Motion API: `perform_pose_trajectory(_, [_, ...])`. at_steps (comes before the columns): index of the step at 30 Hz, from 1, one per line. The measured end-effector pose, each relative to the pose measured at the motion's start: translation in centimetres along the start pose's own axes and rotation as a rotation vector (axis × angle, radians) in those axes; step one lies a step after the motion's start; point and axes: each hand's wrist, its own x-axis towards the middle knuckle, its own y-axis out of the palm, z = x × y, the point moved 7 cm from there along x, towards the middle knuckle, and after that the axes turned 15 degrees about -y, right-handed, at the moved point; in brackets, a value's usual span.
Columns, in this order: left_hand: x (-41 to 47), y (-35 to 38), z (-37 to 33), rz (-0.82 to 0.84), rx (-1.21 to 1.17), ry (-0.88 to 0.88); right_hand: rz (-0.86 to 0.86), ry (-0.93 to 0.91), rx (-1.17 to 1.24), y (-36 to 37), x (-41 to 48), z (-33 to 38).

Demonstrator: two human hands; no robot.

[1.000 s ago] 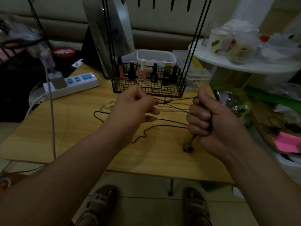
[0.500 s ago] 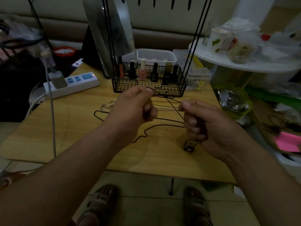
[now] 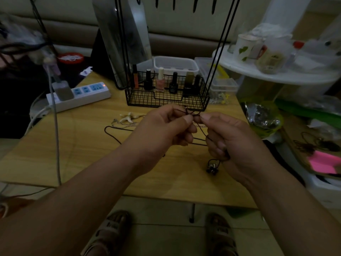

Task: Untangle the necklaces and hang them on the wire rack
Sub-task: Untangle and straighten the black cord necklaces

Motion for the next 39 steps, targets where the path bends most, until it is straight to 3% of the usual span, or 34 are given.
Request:
perform_pose_trajectory(5, [-0.3, -0.1, -0.2, -0.081, 0.197, 0.036, -0.076, -0.059, -0.064, -1.0, 0.2, 0.6])
perform_pose_trajectory(10, [-0.3, -0.3, 0.0, -0.093, 0.188, 0.04, -0.092, -0.044, -0.073, -1.6, 0.2, 0.4])
perform_pose_trajectory(14, [-0.3, -0.3, -0.2, -0.093, 0.207, 0.067, -0.063, -0.022, -0.409, -1.9, -0.1, 0.7])
perform_pose_trajectory(20, [-0.3, 0.0, -0.1, -0.091, 0.268, 0.085, -0.159, -0.501, -0.774, -1.4, -0.8, 4.2])
perform_pose_trajectory(23, [-0.2, 0.0, -0.1, -0.1, 0.251, 0.083, -0.101, -0.64, -0.826, -0.5, -1.0, 4.9])
perform_pose_trajectory(39, [-1.0, -0.2, -1.3, -0.201, 0.473, 0.247, 0.192, -0.664, -1.008, 1.0, -0.7, 3.4])
